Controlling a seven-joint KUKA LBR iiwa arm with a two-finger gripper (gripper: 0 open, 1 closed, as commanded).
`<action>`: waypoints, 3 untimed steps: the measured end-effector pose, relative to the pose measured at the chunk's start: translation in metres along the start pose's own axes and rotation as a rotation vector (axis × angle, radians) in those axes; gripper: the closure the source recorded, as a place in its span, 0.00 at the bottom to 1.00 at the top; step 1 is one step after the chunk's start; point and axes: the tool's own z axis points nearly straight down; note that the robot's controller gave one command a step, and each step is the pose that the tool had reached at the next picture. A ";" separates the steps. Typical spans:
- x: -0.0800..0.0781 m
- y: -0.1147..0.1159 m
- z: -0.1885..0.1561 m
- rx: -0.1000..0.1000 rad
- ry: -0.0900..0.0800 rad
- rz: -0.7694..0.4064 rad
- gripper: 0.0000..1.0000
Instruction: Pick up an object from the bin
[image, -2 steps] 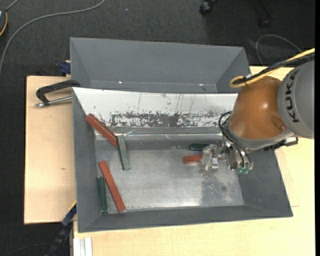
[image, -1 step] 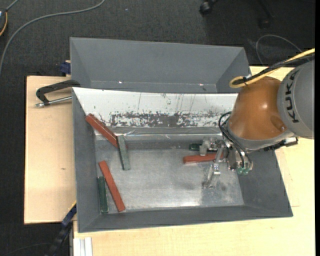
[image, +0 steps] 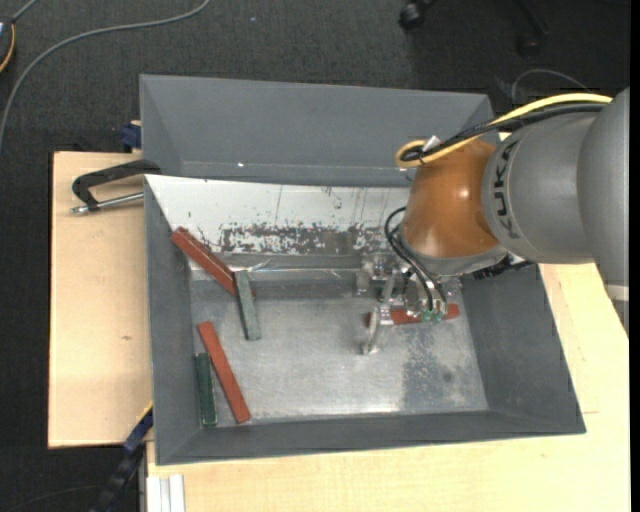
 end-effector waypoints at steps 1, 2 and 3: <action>0.028 -0.088 -0.003 0.004 0.006 0.230 0.00; 0.027 -0.086 -0.003 0.003 0.006 0.228 1.00; 0.043 -0.089 -0.191 0.004 -0.008 0.202 1.00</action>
Offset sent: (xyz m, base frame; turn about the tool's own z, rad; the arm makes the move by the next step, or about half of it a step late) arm -0.0321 -0.0856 0.0016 0.2289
